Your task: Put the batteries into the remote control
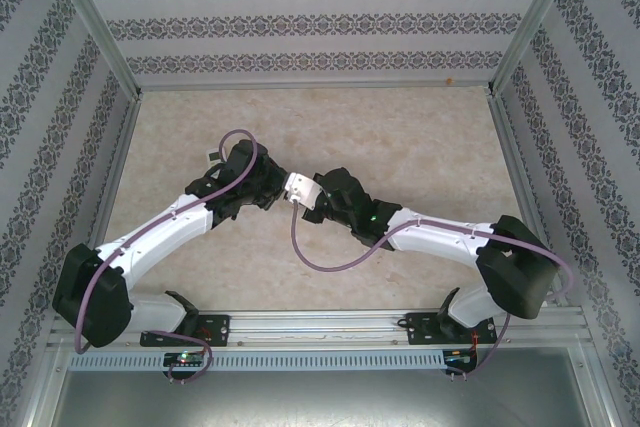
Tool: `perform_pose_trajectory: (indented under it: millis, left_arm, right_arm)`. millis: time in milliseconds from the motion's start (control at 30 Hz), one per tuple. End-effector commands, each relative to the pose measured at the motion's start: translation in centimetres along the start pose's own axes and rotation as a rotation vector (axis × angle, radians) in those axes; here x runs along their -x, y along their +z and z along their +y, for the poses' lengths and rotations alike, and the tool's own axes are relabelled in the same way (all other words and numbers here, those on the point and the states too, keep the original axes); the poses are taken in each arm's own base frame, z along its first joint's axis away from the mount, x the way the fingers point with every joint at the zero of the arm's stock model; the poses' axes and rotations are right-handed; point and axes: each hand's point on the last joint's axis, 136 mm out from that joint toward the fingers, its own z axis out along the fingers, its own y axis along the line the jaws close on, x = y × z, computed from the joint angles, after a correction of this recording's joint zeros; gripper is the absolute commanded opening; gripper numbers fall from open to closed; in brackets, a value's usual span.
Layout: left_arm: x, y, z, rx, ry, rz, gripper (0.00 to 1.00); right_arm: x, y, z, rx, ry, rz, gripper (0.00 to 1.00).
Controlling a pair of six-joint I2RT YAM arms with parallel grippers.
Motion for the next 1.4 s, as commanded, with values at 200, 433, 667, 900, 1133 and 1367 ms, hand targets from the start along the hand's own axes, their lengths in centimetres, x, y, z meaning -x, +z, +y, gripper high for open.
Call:
perform_pose_trajectory:
  millis: [200,433,667,900,1133,1367]
  left_arm:
    - [4.5,-4.0,-3.2,-0.193,0.351,-0.348,0.76]
    - [4.6,-5.9,-2.7,-0.261,0.732,-0.499,0.92]
    - [1.5,-6.2,-4.6,-0.431,0.900,-0.418,0.95]
    - [0.8,-5.6,-4.8,-0.461,0.910,-0.383,0.96]
    - [0.9,-5.5,-4.3,-0.443,0.916,-0.390,0.97]
    - [1.0,-5.3,-4.2,-0.439,0.916,-0.389,0.97]
  right_arm:
    - [0.9,-2.4,-2.8,0.225,0.527,0.012,0.00]
    - [-6.9,-4.3,-5.6,0.297,1.183,0.234,0.01]
    - [-13.9,-4.7,-4.1,0.197,1.292,0.382,0.02]
    - [-16.5,-3.2,-3.5,0.163,1.326,0.435,0.03]
    - [-18.3,-2.2,-2.5,0.147,1.336,0.485,0.06]
    - [-19.9,-2.1,-2.0,0.112,1.345,0.530,0.13]
